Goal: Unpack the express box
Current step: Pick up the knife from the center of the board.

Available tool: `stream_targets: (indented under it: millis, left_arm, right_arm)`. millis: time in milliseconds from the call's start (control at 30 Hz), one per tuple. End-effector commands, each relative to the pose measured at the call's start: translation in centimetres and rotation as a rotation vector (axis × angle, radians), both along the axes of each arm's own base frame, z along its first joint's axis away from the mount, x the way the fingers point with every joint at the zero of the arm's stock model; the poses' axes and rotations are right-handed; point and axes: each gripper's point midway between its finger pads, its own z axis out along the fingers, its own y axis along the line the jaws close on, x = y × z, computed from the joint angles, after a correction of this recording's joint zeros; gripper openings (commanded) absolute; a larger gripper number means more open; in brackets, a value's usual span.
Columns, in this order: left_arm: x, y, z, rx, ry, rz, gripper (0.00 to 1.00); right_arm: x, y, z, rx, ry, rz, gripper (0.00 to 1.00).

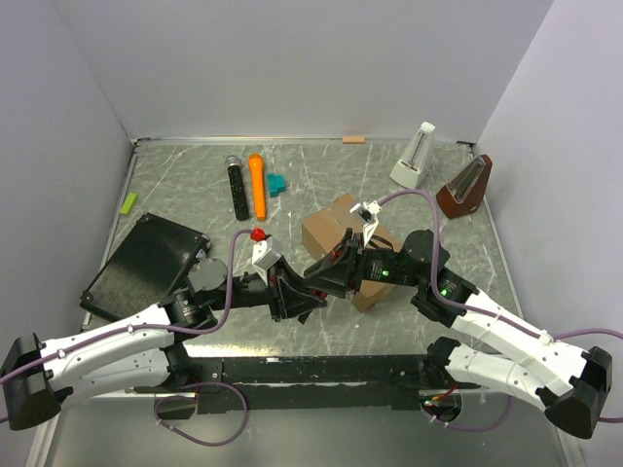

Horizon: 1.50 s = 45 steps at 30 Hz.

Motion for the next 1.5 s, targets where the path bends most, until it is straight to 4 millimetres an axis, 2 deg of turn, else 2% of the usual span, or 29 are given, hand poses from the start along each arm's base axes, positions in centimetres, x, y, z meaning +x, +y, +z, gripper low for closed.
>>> stream_targets:
  millis: [0, 67, 100, 133, 367, 500, 700, 933, 1167, 1333, 1467]
  left_arm:
    - [-0.6, 0.1, 2.6, -0.071, -0.058, -0.033, 0.01]
    - [-0.5, 0.3, 2.8, -0.075, -0.064, -0.021, 0.01]
    - [-0.4, 0.4, 2.8, -0.072, -0.066, -0.014, 0.01]
    - [-0.3, 0.5, 2.9, -0.071, -0.067, -0.005, 0.01]
    - [0.0, 1.4, 3.1, -0.073, -0.081, 0.033, 0.01]
    - [0.1, 1.3, 2.7, -0.067, -0.068, 0.033, 0.01]
    - [0.3, 0.8, 2.3, -0.068, -0.051, 0.03, 0.01]
    - [0.4, 0.6, 2.0, -0.063, -0.039, 0.021, 0.01]
    - [0.1, 0.2, 1.8, -0.067, -0.02, -0.001, 0.01]
    - [-0.1, -0.3, 1.6, -0.051, -0.016, -0.031, 0.01]
    - [0.0, -0.2, 1.7, -0.06, -0.017, -0.025, 0.01]
  right_arm:
    - [-0.2, 0.0, 3.0, 0.065, -0.055, 0.011, 0.36]
    - [-0.3, 0.1, 2.8, 0.054, -0.049, 0.016, 0.2]
    - [-0.1, 0.0, 2.6, 0.046, -0.046, 0.006, 0.07]
    - [0.0, 0.0, 2.2, 0.031, -0.045, 0.002, 0.0]
    - [-1.5, -1.2, 1.5, 0.017, -0.108, 0.04, 0.0]
    - [-2.6, -2.7, 2.6, 0.095, -0.209, 0.023, 0.0]
    - [-4.6, -2.3, 1.9, 0.114, -0.26, 0.172, 0.0]
    - [-3.9, -2.3, 1.5, 0.089, -0.22, 0.129, 0.0]
    - [-2.0, -2.3, 0.5, 0.047, -0.157, 0.016, 0.0]
    - [-1.7, -1.7, 0.8, 0.049, -0.129, 0.025, 0.34]
    - [-1.4, -1.7, 1.2, 0.06, -0.124, 0.004, 0.39]
